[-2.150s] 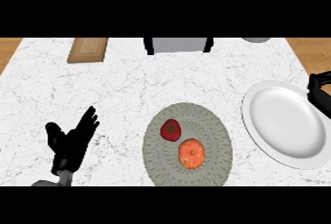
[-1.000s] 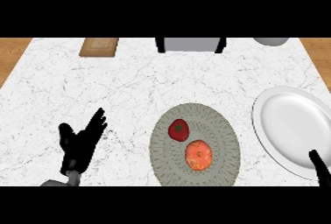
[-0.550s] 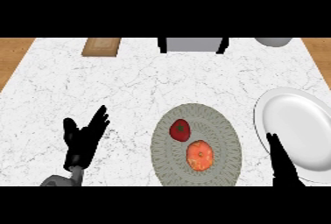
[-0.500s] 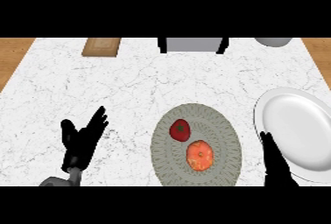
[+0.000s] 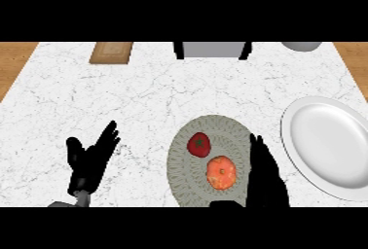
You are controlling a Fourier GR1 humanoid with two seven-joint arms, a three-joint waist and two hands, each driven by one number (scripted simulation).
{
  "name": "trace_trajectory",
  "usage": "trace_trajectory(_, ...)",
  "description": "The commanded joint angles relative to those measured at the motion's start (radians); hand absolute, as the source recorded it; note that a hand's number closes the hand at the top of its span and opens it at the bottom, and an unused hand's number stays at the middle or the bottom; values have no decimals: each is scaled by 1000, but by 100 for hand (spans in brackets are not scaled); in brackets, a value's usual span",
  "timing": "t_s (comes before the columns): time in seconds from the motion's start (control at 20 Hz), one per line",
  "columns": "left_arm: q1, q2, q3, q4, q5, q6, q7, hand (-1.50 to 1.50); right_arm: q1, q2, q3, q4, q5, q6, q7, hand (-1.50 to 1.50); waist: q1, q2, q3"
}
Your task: Pick the squash from the placemat and place it in the plate
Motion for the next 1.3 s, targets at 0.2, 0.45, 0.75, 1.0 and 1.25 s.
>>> trace_trajectory(0.2,-14,-10,39,-12,-26,-17,48,0,-58,22,78,151,-2,-123,98,-150,-4,0,1)
trace_trajectory(0.45,-10,-34,29,16,-45,-36,11,0,-58,22,52,182,33,-71,138,-150,-7,0,0)
trace_trajectory(0.75,14,-14,76,23,-34,-78,-3,0,-122,22,7,276,19,-92,153,-150,-3,0,0)
trace_trajectory(1.0,-38,-72,75,-1,-68,-28,41,0,-107,15,-62,321,-44,-94,20,-150,-7,0,0)
trace_trajectory(1.25,-3,-82,67,-57,-88,-22,94,0,-143,22,-26,392,-77,-114,65,-150,-4,-1,1)
